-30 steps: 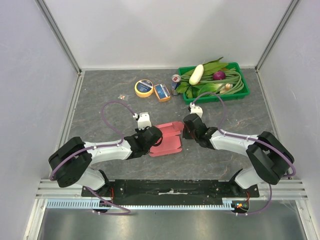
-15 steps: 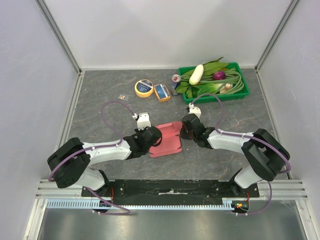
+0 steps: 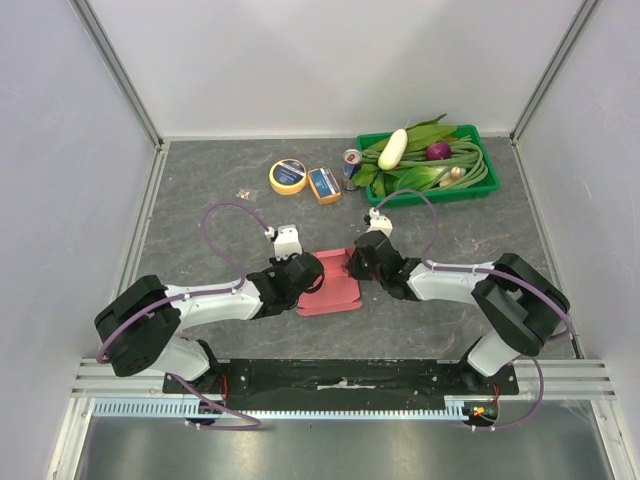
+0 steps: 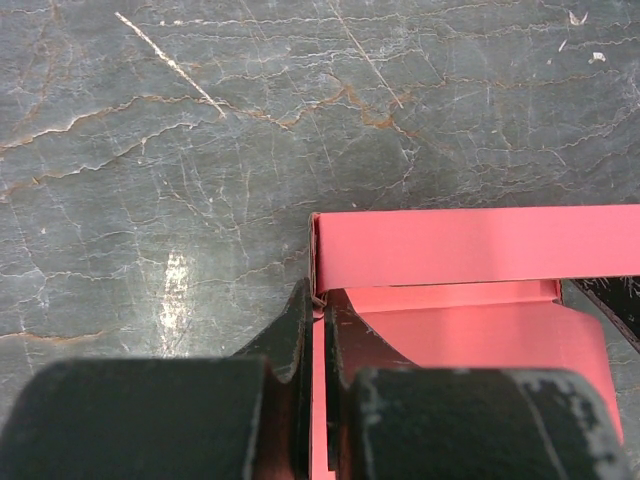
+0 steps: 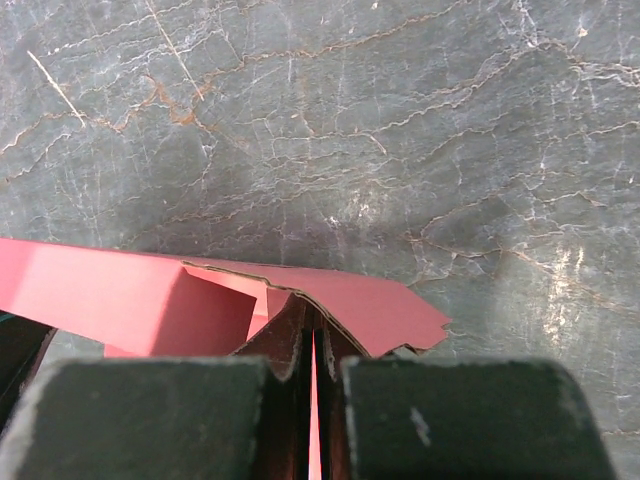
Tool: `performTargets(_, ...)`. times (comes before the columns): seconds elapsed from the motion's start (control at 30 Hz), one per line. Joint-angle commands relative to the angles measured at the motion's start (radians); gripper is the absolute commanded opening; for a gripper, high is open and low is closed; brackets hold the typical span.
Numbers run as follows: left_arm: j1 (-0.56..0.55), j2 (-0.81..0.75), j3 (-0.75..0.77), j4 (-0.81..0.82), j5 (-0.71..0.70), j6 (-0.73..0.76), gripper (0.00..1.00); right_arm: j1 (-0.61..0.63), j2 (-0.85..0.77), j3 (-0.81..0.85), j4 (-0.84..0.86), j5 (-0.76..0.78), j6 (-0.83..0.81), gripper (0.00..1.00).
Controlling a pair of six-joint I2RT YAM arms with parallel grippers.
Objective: Fold the paper box
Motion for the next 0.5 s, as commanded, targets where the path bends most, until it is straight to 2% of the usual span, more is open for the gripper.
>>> performTargets(0.0,-0.007,0.0,0.012,0.007,-0.004,-0.015,0.02,0.006,-0.023,0.018,0.005,-0.008,0.001,0.0)
performTargets(0.2,-0.007,0.017,-0.018,0.066,-0.052,0.116,0.02,0.002,-0.18,0.105,-0.31,0.009,-0.234,0.04)
performTargets(0.27,-0.007,0.021,-0.023,0.068,-0.067,0.152,0.02,-0.007,-0.227,0.112,-0.398,-0.02,-0.299,0.1)
performTargets(0.33,-0.007,0.018,-0.038,0.12,-0.076,0.21,0.02,-0.027,-0.285,0.121,-0.455,-0.123,-0.396,0.16)
performTargets(0.47,-0.007,0.002,-0.058,0.189,-0.076,0.284,0.02,-0.071,-0.333,0.162,-0.529,-0.137,-0.502,0.22)
